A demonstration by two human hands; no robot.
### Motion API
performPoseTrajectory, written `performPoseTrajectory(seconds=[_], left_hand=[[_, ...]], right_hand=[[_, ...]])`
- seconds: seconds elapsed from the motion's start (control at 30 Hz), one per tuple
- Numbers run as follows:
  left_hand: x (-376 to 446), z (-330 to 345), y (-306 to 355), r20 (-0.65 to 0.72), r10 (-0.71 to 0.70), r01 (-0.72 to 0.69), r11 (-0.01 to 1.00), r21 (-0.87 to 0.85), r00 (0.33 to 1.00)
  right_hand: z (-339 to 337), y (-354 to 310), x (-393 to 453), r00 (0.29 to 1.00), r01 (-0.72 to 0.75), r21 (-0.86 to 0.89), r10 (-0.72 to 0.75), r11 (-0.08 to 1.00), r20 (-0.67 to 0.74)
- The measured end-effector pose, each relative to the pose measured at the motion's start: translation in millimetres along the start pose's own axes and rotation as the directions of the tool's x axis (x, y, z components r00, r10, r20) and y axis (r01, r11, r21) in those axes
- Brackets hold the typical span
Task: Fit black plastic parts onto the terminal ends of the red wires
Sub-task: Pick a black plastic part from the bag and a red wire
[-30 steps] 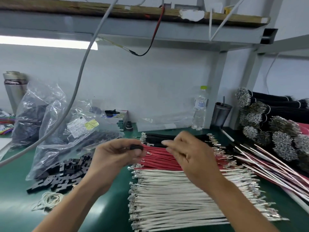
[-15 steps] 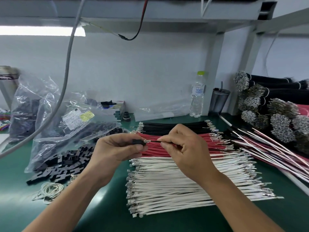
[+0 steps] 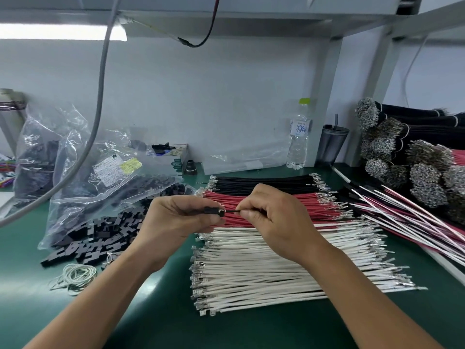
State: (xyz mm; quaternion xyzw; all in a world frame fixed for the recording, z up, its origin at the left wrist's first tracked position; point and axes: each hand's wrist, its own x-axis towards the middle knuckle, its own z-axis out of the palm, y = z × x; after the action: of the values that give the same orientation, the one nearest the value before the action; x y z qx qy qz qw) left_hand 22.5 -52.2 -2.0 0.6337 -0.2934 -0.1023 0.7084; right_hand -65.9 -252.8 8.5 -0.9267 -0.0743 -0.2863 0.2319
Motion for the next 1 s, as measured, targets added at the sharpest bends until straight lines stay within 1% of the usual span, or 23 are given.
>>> performPoseTrajectory(seconds=[0.07, 0.13, 0.23, 0.33, 0.47, 0.57, 0.7, 0.77, 0.83, 0.9, 0.93, 0.97, 1.0], left_hand=[[1, -1, -2, -0.031, 0.002, -0.002, 1.000, 0.013, 1.000], [1, 0, -4, -0.043, 0.015, -0.011, 0.996, 0.086, 0.999], [1, 4, -8, -0.029, 0.039, -0.034, 0.985, 0.171, 0.999], [2, 5, -9, -0.024, 0.035, -0.031, 0.989, 0.145, 0.999], [3, 4, -9, -0.071, 0.045, -0.037, 0.993, 0.112, 0.996], [4, 6, -10, -0.086, 0.064, -0.056, 0.994, 0.098, 0.994], [4, 10, -13, -0.089, 0.087, -0.075, 0.988, 0.137, 0.992], [5, 13, -14, -0.078, 0.072, -0.060, 0.988, 0.145, 0.994], [7, 16, -13, -0.106, 0.052, -0.042, 0.995, 0.089, 0.993], [11, 12, -12, -0.201, 0.008, -0.012, 1.000, -0.019, 0.980], [13, 8, -12, -0.250, -0.025, 0.007, 0.997, -0.074, 0.968], [14, 3, -13, -0.292, -0.059, 0.024, 0.992, -0.123, 0.955], [15, -3, -13, -0.322, -0.090, 0.038, 0.986, -0.164, 0.942]], right_hand=[[4, 0, 1, 1.000, -0.008, 0.017, 0.008, 1.000, 0.004], [8, -2, -1, 1.000, -0.005, 0.013, 0.005, 1.000, 0.013], [14, -3, -6, 1.000, 0.023, -0.050, -0.023, 0.998, 0.003], [14, -1, -6, 1.000, 0.010, -0.013, -0.010, 1.000, -0.020], [17, -1, -3, 0.997, -0.007, 0.027, 0.009, 1.000, -0.082], [22, -4, 0, 0.995, 0.032, 0.002, -0.031, 0.999, -0.097], [23, -3, -1, 0.993, 0.067, -0.050, -0.071, 0.997, -0.096], [19, 1, -1, 0.988, 0.058, -0.126, -0.075, 0.990, -0.134], [14, 2, 1, 0.954, 0.072, -0.283, -0.149, 0.956, -0.261], [15, 1, 4, 0.891, 0.136, -0.388, -0.284, 0.911, -0.354], [17, 0, 7, 0.876, 0.180, -0.411, -0.336, 0.894, -0.346], [21, 0, 10, 0.895, 0.211, -0.411, -0.344, 0.887, -0.283], [28, -1, 13, 0.940, 0.202, -0.400, -0.292, 0.894, -0.179]])
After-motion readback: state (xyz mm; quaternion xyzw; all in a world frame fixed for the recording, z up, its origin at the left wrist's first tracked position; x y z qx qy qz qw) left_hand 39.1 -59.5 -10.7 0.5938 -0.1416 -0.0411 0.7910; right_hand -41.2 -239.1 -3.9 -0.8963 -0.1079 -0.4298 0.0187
